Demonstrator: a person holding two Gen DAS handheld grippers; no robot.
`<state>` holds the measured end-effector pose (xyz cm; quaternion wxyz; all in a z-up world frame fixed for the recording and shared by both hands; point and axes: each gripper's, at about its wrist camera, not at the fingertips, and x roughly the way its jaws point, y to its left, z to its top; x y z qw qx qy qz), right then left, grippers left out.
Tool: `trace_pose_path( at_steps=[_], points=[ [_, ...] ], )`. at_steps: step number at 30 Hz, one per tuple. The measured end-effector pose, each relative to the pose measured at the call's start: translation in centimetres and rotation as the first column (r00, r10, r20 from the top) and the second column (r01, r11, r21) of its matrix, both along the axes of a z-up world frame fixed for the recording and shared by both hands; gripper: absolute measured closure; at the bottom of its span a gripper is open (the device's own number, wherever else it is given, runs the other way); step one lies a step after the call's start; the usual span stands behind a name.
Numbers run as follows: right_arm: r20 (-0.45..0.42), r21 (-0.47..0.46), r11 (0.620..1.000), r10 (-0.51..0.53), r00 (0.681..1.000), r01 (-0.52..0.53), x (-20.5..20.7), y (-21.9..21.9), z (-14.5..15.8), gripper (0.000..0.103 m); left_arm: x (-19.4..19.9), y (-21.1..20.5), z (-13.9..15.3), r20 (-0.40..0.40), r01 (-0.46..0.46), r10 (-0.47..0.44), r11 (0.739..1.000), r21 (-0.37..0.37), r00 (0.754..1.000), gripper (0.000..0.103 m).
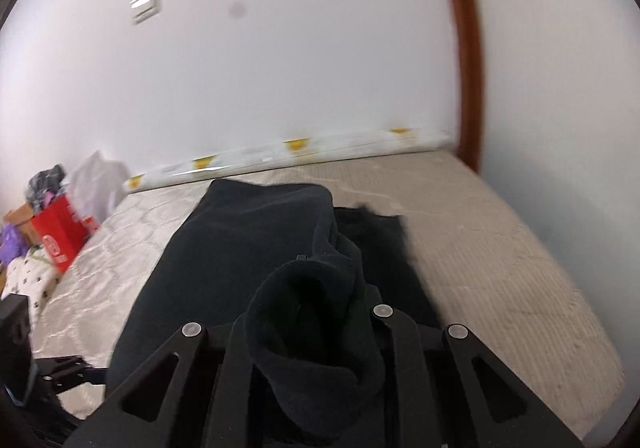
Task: Fold small clothes
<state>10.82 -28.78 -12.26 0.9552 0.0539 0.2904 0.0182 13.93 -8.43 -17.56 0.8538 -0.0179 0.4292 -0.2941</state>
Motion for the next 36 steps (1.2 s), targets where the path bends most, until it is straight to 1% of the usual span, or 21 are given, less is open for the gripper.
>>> trace_pose_path(
  at_steps=[2,4,5,7,9,11,12,13,14,16,17,19,21,22,23,24,26,28,30,33,36],
  points=[
    [-0.009,0.006,0.998,-0.06,0.998,0.06,-0.1,-2.8,-0.8,0.089,-0.1,-1.4,-0.1,0.009,0.02,-0.02,1.0,0.014,1.0,0.033],
    [-0.039,0.048,0.995,-0.087,0.995,0.089,0.1,-5.2,-2.0,0.089,-0.1,-2.3,-0.1,0.021,0.019,-0.019,0.999,0.028,1.0,0.033],
    [-0.064,0.075,0.992,-0.094,0.994,0.098,0.3,-6.4,-3.1,0.089,-0.6,-2.6,0.0,0.026,0.01,-0.011,0.999,0.032,1.0,0.033],
    [-0.096,0.08,0.991,-0.095,0.991,0.103,0.6,-7.0,-4.5,0.088,-0.3,-2.8,0.0,0.018,0.003,-0.003,1.0,0.024,1.0,0.034],
    [-0.12,0.082,0.992,-0.086,0.989,0.096,0.7,-7.4,-5.7,0.085,-0.2,-3.1,0.1,0.012,0.0,0.0,1.0,0.019,1.0,0.039],
    [-0.127,0.101,0.989,-0.093,0.988,0.106,0.6,-7.6,-6.2,0.078,-0.3,-3.6,0.2,0.035,-0.011,0.009,0.999,0.051,0.999,0.043],
    [-0.132,0.117,0.987,-0.098,0.986,0.114,0.3,-7.9,-6.4,0.074,-0.5,-3.5,0.0,0.044,-0.023,0.02,0.998,0.063,0.999,0.05],
    [-0.141,0.128,0.984,-0.105,0.984,0.123,0.2,-8.1,-6.5,0.062,-0.4,-3.7,0.0,0.048,-0.034,0.031,0.997,0.068,0.998,0.057],
    [-0.159,0.13,0.981,-0.123,0.98,0.144,0.2,-8.2,-6.7,0.051,-0.4,-3.5,0.0,0.041,-0.046,0.043,0.997,0.061,0.998,0.058],
    [-0.181,0.139,0.976,-0.144,0.973,0.17,0.0,-8.5,-7.1,0.042,0.3,-2.0,-0.2,0.023,-0.059,0.059,0.998,0.019,0.998,0.065],
    [-0.188,0.151,0.972,-0.149,0.971,0.179,-0.1,-8.6,-7.4,0.039,0.4,-1.6,-0.1,0.018,-0.065,0.065,0.998,-0.001,0.998,0.066],
    [-0.217,0.193,0.965,-0.136,0.967,0.179,0.2,-8.9,-8.2,0.039,0.5,-1.1,-0.1,0.016,-0.078,0.078,0.997,-0.017,0.997,0.073],
    [-0.253,0.233,0.956,-0.115,0.96,0.176,0.9,-8.8,-9.0,0.04,0.6,-0.7,0.0,0.021,-0.096,0.097,0.995,-0.032,0.995,0.077],
    [-0.259,0.246,0.953,-0.112,0.959,0.178,1.1,-8.8,-9.2,0.046,0.6,-0.6,0.1,0.029,-0.1,0.101,0.994,-0.036,0.994,0.079],
    [-0.255,0.266,0.95,-0.095,0.962,0.164,1.4,-8.8,-9.3,0.067,0.5,-0.4,0.3,0.046,-0.108,0.109,0.994,-0.033,0.993,0.08],
    [-0.244,0.296,0.946,-0.059,0.968,0.132,1.7,-8.4,-9.3,0.071,0.4,-0.2,0.4,0.058,-0.116,0.118,0.993,-0.032,0.991,0.081],
    [-0.228,0.257,0.957,-0.074,0.971,0.133,2.2,-7.5,-8.9,0.079,0.6,0.5,0.7,0.061,-0.141,0.143,0.989,-0.043,0.988,0.082],
    [-0.216,0.22,0.968,-0.073,0.974,0.122,2.7,-6.3,-8.6,0.08,1.5,1.6,0.7,0.045,-0.171,0.173,0.984,-0.057,0.984,0.083],
    [-0.217,0.225,0.968,-0.064,0.974,0.114,3.3,-5.4,-8.5,0.081,2.0,2.9,0.7,0.039,-0.193,0.196,0.978,-0.074,0.98,0.083],
    [-0.221,0.234,0.967,-0.045,0.974,0.098,5.1,-3.8,-8.5,0.081,2.7,4.3,0.7,0.039,-0.222,0.225,0.973,-0.07,0.974,0.083],
    [-0.231,0.236,0.969,-0.017,0.973,0.073,7.5,-1.6,-8.3,0.081,3.7,6.6,0.8,0.032,-0.261,0.264,0.963,-0.069,0.964,0.083]
  ],
)
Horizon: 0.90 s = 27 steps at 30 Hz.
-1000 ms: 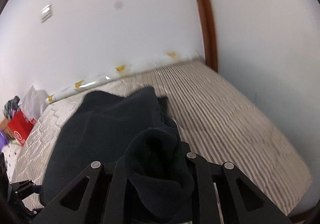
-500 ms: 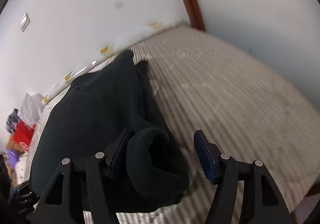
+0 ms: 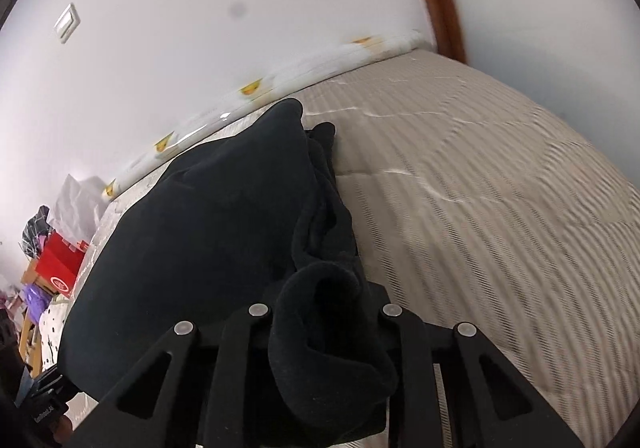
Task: Fold small clothes
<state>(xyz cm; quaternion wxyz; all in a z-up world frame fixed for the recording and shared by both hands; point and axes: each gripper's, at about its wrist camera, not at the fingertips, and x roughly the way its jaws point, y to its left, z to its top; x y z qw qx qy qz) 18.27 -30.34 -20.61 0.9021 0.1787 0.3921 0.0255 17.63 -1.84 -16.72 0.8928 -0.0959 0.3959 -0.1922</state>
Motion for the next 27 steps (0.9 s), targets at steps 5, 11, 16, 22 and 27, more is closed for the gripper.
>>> trace_pose_path(
  at_steps=[5,11,16,22,27],
  points=[
    [-0.012,0.009,0.997,0.076,0.997,-0.076,3.0,4.6,0.0,0.081,1.7,4.8,0.1,-0.01,-0.079,0.079,0.997,0.009,0.997,0.083],
    [-0.02,-0.001,0.985,0.173,0.985,-0.173,5.6,10.0,0.2,0.082,3.0,9.6,0.3,-0.035,-0.158,0.158,0.987,0.003,0.987,0.083],
    [-0.011,-0.037,0.976,0.214,0.977,-0.214,5.8,11.8,0.3,0.081,2.5,10.5,-0.3,-0.058,-0.15,0.151,0.988,0.022,0.987,0.083],
    [0.0,-0.043,0.972,0.232,0.973,-0.231,4.2,10.8,0.5,0.078,2.6,9.3,-1.3,-0.087,-0.151,0.154,0.988,0.04,0.984,0.081],
    [0.025,-0.114,0.967,0.234,0.972,-0.23,2.0,9.9,1.9,0.078,2.2,9.2,-1.3,-0.125,-0.143,0.147,0.989,0.039,0.981,0.081]
  ],
)
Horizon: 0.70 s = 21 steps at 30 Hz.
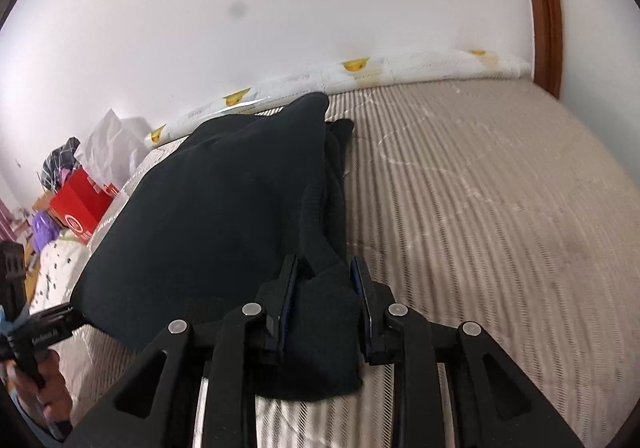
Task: Fold small clothes
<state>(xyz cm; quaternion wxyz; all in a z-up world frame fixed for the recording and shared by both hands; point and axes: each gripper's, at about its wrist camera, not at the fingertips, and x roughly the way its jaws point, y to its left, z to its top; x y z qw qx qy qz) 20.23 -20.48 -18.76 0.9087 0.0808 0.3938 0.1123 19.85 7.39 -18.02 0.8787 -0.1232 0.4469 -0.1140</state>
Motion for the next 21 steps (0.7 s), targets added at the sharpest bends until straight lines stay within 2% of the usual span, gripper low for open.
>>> trace_pose_path(
  at_steps=[5,7,10,13,15,17,21],
  points=[
    [0.092,-0.077,0.997,-0.016,0.996,0.024,-2.0,-0.2,2.8,0.077,-1.9,0.2,0.8,0.0,0.01,-0.01,1.0,0.011,1.0,0.078],
    [0.14,-0.076,0.997,-0.012,0.99,0.023,-2.5,0.3,3.8,0.077,-2.8,0.0,1.2,0.009,0.014,-0.014,1.0,0.001,1.0,0.072],
    [0.183,-0.049,0.998,0.047,0.982,-0.038,-2.9,1.6,4.1,0.077,-3.8,-0.2,2.0,0.04,0.012,-0.013,1.0,0.012,0.999,0.071],
    [0.143,-0.099,0.991,0.1,0.985,-0.086,-2.6,3.4,2.4,0.077,-4.1,0.2,3.4,0.077,-0.004,0.004,1.0,-0.003,0.997,0.071],
    [0.091,-0.146,0.986,0.09,0.992,-0.076,-2.4,3.7,0.6,0.08,-3.7,0.3,4.1,0.088,-0.005,0.005,1.0,-0.008,0.996,0.07],
    [0.063,-0.157,0.985,0.081,0.995,-0.07,-2.6,3.4,-0.6,0.08,-2.7,-0.1,4.9,0.107,-0.006,0.003,1.0,0.022,0.994,0.07],
    [0.047,-0.168,0.983,0.079,0.996,-0.07,-3.3,3.1,-0.1,0.08,0.1,-0.8,5.2,0.114,-0.015,0.007,0.998,0.066,0.993,0.07]
  ],
)
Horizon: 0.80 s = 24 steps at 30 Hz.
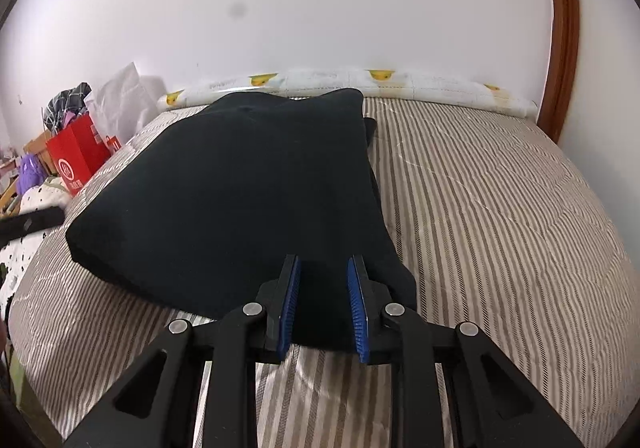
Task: Fold small clothes
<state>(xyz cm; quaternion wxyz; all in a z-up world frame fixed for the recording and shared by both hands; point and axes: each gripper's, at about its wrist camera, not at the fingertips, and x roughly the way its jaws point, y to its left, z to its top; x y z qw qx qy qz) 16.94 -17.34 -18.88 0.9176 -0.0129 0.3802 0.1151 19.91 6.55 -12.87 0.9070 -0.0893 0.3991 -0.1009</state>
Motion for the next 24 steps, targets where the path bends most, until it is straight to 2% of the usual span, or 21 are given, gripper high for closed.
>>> trace_pose_path(
  at_steps=[3,6,8,10,13,17,24],
  points=[
    [-0.011,-0.017,1.0,0.007,1.0,-0.007,-0.4,-0.2,0.8,0.081,1.2,-0.3,-1.8,-0.065,-0.018,0.02,0.999,0.029,0.998,0.07],
    [0.022,-0.044,0.999,0.003,1.0,-0.002,-0.9,-0.7,2.2,0.077,0.8,-0.4,-3.2,-0.085,-0.017,0.022,0.998,0.062,0.996,0.066],
    [0.051,-0.068,0.997,-0.021,0.998,0.025,-0.7,-1.2,3.2,0.075,0.7,-0.1,-3.4,-0.1,-0.011,0.015,0.999,0.046,0.995,0.066],
    [0.045,-0.044,0.998,-0.043,0.998,0.045,0.6,-2.1,4.0,0.072,1.0,0.3,-3.0,-0.115,-0.005,0.007,1.0,0.021,0.993,0.067],
    [0.003,-0.002,0.998,-0.069,0.998,0.069,3.4,-3.1,4.8,0.069,2.0,1.1,-1.4,-0.095,-0.015,0.016,1.0,0.008,0.995,0.067],
    [-0.025,0.03,0.999,-0.041,0.999,0.042,7.7,-2.7,5.7,0.057,3.7,1.9,-0.3,-0.084,-0.028,0.029,0.999,0.018,0.996,0.066],
    [-0.118,0.126,0.992,-0.014,0.993,0.029,15.9,-1.2,5.3,0.055,7.9,3.2,0.0,-0.075,-0.025,0.027,0.999,0.032,0.997,0.065]
  ],
)
